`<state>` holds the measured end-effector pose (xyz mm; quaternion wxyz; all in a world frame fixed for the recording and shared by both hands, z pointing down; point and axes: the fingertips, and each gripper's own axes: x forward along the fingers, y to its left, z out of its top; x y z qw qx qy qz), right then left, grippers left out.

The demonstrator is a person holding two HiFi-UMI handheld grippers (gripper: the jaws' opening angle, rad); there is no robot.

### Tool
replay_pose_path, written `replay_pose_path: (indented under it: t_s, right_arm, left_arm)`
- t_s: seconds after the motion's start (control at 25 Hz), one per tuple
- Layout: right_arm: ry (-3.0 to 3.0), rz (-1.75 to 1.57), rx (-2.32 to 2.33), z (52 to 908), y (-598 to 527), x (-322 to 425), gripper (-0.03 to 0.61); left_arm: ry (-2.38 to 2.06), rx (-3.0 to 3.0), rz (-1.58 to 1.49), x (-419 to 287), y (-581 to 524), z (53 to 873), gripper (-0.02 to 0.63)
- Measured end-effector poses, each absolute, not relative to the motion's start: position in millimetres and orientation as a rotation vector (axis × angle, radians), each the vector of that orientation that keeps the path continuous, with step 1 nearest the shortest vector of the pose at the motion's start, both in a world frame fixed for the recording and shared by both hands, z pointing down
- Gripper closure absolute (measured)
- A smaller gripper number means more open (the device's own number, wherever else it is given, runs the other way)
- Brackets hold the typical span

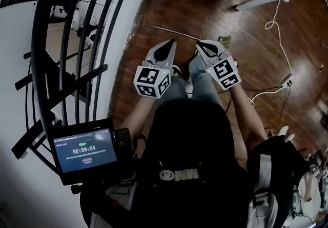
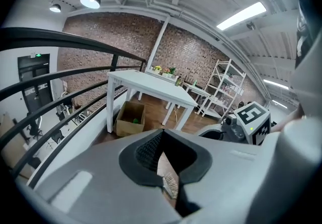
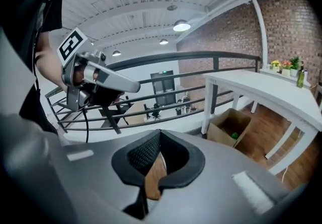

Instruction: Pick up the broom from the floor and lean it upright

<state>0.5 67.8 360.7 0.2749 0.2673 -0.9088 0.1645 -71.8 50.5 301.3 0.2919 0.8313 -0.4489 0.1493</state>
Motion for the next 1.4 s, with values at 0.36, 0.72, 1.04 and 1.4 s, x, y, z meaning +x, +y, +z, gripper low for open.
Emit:
replay_pose_path:
  t_s: [0.36, 0.72, 1.04, 1.4]
  right_arm:
    - [-2.266, 0.526, 0.425, 492, 34, -48, 0.574]
    - [-1.940, 0.625, 0.292, 748, 37, -62, 0.494]
    - [-1.817, 0.569, 0.228, 956, 51, -76, 0.414]
    - [-1.780, 0.462, 0.189, 1063, 65, -100, 0.413]
  left_arm:
    - [-1.115, 2.038, 0.681, -117, 15, 445, 0.598]
    - [-0.952, 1.859, 0.829, -146, 32, 683, 0.598]
    - [-0.968, 1.757, 0.811, -168, 39, 838, 0.598]
    - [-0.991, 1.675, 0.785, -195, 66, 915, 0.598]
